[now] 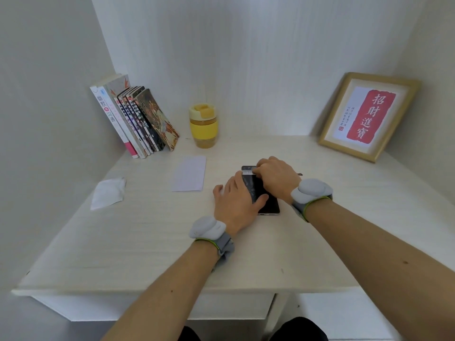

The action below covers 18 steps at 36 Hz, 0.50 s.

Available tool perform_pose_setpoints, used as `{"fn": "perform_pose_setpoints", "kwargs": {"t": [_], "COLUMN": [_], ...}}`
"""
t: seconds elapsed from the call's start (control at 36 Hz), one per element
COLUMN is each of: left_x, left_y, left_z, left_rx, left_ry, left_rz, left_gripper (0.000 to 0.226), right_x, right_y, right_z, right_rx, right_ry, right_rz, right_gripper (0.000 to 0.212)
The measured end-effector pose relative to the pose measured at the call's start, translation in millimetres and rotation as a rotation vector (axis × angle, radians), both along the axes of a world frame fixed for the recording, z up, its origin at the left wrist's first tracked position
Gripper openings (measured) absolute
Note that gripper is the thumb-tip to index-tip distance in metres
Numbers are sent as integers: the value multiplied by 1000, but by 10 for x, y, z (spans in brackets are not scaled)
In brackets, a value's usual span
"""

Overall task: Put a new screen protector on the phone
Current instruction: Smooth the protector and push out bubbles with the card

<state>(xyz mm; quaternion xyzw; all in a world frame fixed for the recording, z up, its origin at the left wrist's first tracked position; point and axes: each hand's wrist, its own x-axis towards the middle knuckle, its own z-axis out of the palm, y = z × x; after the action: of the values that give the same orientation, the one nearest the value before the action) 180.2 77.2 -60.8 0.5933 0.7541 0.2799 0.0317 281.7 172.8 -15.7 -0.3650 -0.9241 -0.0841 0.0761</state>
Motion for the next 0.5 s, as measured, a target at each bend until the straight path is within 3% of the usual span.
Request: {"fn": "perform_pose_setpoints", "kwargs": {"t": [0.31, 0.5], "left_x": [1, -1], "left_y": [-43, -50], "left_z": [22, 6], "left_rx": [-18, 9], "left_ry": [65, 69], "left_rz": [-36, -30], "left_gripper": [50, 47], "right_x": [49, 212], "right_y": [-49, -214], "right_z": [-14, 84], "right_rx": [10, -10], "right_ry": [16, -57], "right_rz": [-4, -8], "right_gripper": [21, 21]}}
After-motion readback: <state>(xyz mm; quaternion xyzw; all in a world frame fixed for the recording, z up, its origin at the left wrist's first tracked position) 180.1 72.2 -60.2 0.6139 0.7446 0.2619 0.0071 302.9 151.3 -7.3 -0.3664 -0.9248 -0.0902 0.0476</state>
